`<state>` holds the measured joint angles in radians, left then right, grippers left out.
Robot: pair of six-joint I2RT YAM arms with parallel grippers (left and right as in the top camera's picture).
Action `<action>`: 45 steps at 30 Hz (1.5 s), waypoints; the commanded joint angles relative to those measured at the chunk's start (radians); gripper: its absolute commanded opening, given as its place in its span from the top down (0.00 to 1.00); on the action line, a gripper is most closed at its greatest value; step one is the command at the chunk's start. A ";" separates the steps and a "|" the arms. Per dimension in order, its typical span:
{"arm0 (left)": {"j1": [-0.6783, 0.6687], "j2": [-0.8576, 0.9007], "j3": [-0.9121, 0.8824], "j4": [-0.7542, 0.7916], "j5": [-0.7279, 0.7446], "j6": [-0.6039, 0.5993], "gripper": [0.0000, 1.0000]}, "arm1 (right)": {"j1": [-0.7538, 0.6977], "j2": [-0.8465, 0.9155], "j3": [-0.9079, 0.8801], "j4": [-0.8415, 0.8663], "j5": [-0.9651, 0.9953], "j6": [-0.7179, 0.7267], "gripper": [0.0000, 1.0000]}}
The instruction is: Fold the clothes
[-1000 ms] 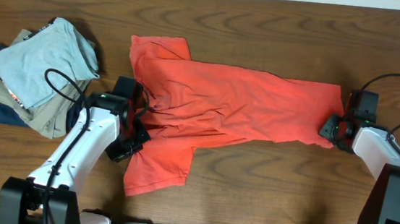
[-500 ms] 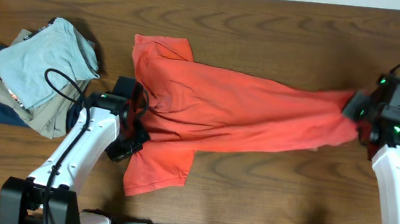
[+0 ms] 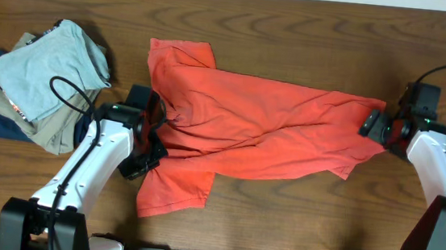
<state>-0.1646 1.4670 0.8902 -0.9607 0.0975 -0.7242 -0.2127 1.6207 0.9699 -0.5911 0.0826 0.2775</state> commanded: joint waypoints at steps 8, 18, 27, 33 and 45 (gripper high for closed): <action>0.000 0.003 -0.003 0.005 -0.020 0.013 0.94 | -0.005 0.002 -0.011 -0.063 0.039 0.021 0.20; 0.000 0.003 -0.003 0.009 -0.020 0.013 0.94 | -0.004 0.002 -0.179 0.192 0.040 0.052 0.25; 0.000 0.003 -0.003 0.009 -0.020 0.013 0.94 | -0.004 0.002 -0.284 0.348 0.038 0.067 0.86; 0.000 0.003 -0.003 0.009 -0.020 0.013 0.94 | -0.011 -0.064 -0.127 -0.100 -0.013 0.067 0.99; 0.000 0.003 -0.003 0.026 -0.020 0.013 0.94 | -0.068 -0.077 0.152 -0.254 0.010 -0.042 0.53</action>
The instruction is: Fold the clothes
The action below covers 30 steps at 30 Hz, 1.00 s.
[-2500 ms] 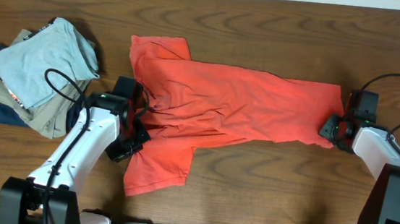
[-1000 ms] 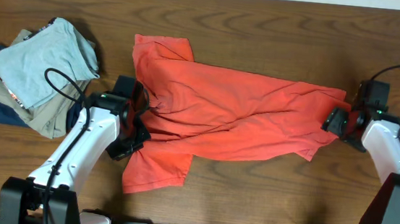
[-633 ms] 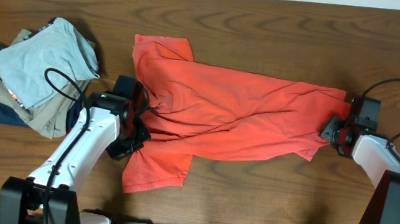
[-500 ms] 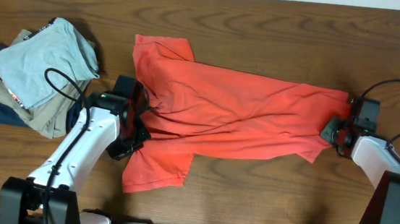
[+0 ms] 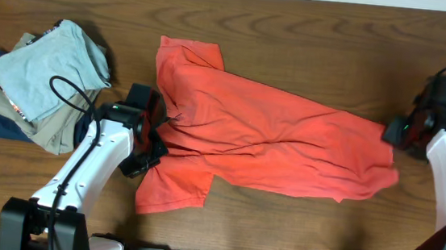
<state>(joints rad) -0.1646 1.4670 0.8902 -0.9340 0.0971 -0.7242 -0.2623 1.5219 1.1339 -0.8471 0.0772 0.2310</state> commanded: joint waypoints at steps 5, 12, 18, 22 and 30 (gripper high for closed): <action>0.000 0.003 -0.003 -0.004 -0.019 0.014 0.94 | -0.019 0.066 -0.027 -0.159 0.023 0.008 0.30; 0.000 0.003 -0.003 -0.003 -0.019 0.014 0.93 | -0.019 0.077 -0.108 -0.118 0.054 0.044 0.28; 0.000 0.003 -0.003 -0.003 -0.019 0.014 0.94 | -0.019 0.077 -0.254 0.122 0.053 0.053 0.38; 0.000 0.003 -0.003 -0.003 -0.019 0.013 0.94 | -0.019 0.077 -0.354 0.261 0.052 0.053 0.43; 0.000 0.003 -0.003 -0.003 -0.020 0.013 0.94 | -0.019 0.066 -0.371 0.311 -0.050 0.052 0.99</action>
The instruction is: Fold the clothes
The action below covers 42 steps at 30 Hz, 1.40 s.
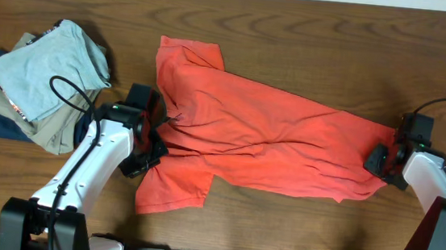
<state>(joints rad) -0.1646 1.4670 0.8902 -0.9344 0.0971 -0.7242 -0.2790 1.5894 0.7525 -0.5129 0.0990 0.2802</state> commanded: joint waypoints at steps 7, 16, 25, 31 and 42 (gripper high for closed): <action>0.000 0.003 -0.003 -0.002 -0.019 0.013 0.94 | -0.002 -0.052 0.216 -0.124 -0.126 0.004 0.99; 0.000 0.003 -0.003 -0.003 -0.019 0.013 0.94 | -0.002 -0.050 0.293 -0.037 -0.129 0.023 0.96; 0.000 0.003 -0.003 -0.001 -0.019 0.013 0.94 | -0.002 -0.050 0.293 -0.070 -0.112 0.011 0.96; 0.000 0.003 -0.003 -0.001 -0.019 0.013 0.94 | -0.007 -0.050 0.312 -0.324 -0.126 0.011 0.99; 0.000 0.003 -0.003 0.006 -0.020 0.013 0.94 | -0.045 -0.060 0.462 -0.809 -0.126 -0.065 0.89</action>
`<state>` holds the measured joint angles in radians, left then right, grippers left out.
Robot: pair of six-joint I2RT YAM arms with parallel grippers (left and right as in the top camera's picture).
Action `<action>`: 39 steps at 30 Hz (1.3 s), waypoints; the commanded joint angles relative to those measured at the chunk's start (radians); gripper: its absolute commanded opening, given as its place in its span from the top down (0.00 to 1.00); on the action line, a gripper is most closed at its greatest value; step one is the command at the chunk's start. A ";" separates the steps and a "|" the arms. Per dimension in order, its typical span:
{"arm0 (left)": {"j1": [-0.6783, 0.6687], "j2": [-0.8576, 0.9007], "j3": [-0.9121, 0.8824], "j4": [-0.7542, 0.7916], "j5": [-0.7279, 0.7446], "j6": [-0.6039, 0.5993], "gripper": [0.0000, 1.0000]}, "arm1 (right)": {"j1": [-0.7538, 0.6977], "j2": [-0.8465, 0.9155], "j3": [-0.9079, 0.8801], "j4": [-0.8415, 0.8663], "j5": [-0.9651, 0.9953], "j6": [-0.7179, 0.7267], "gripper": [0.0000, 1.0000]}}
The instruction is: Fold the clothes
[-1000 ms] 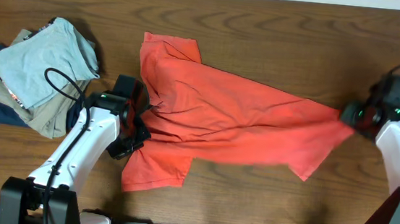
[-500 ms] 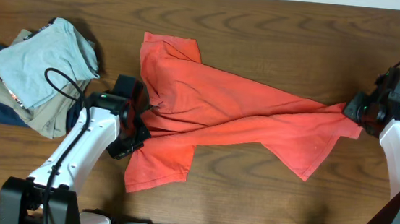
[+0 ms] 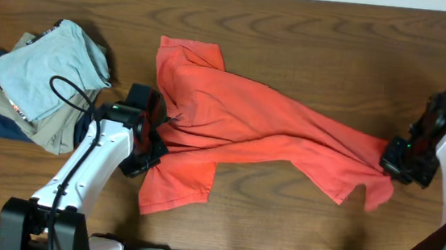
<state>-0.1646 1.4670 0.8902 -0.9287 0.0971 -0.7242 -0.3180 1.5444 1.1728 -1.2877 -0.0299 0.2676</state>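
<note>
An orange T-shirt (image 3: 239,126) lies spread across the middle of the table, one sleeve at the back left and one at the front left. Its body runs to the right in a narrowing, wrinkled band. My left gripper (image 3: 157,133) sits at the shirt's left edge between the sleeves and looks shut on the cloth. At the far end of the band, my right gripper (image 3: 391,166) looks shut on the hem. A loose corner of the hem (image 3: 375,197) hangs just in front of it.
A pile of folded clothes (image 3: 45,77) lies at the left: light grey-blue on top, khaki and navy beneath. The left arm's black cable loops beside it. The wooden table (image 3: 312,36) runs behind the shirt.
My right gripper has moved a little to the right and back with the hem. The shirt's right half has drawn in from a broad sheet to a narrower band. The left arm has not moved.
My right gripper was at the shirt's right end, with the shirt bunched. Then it was farther right and the shirt lay stretched flat. Then it was nearer the front at the hem. Now it is out to the right again with the cloth narrowed. My left gripper stayed put throughout.
</note>
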 commanded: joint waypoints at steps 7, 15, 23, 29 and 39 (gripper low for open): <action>0.000 0.003 -0.003 0.022 -0.019 0.013 0.94 | -0.006 -0.013 0.013 0.151 0.006 -0.072 0.85; 0.000 0.003 -0.003 0.022 -0.020 0.013 0.94 | -0.006 0.056 -0.059 0.438 0.005 0.064 0.85; 0.000 0.003 -0.003 0.021 -0.019 0.013 0.94 | 0.003 0.180 -0.068 0.674 0.004 0.068 0.04; 0.000 0.003 -0.003 0.022 -0.019 0.013 0.94 | -0.029 0.146 -0.068 0.522 0.079 0.135 0.01; 0.000 0.003 -0.003 0.029 -0.020 0.013 0.94 | -0.097 0.034 -0.070 0.283 0.153 0.173 0.01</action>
<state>-0.1646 1.4670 0.8902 -0.8993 0.0971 -0.7242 -0.4053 1.5936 1.1042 -0.9905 0.0982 0.4370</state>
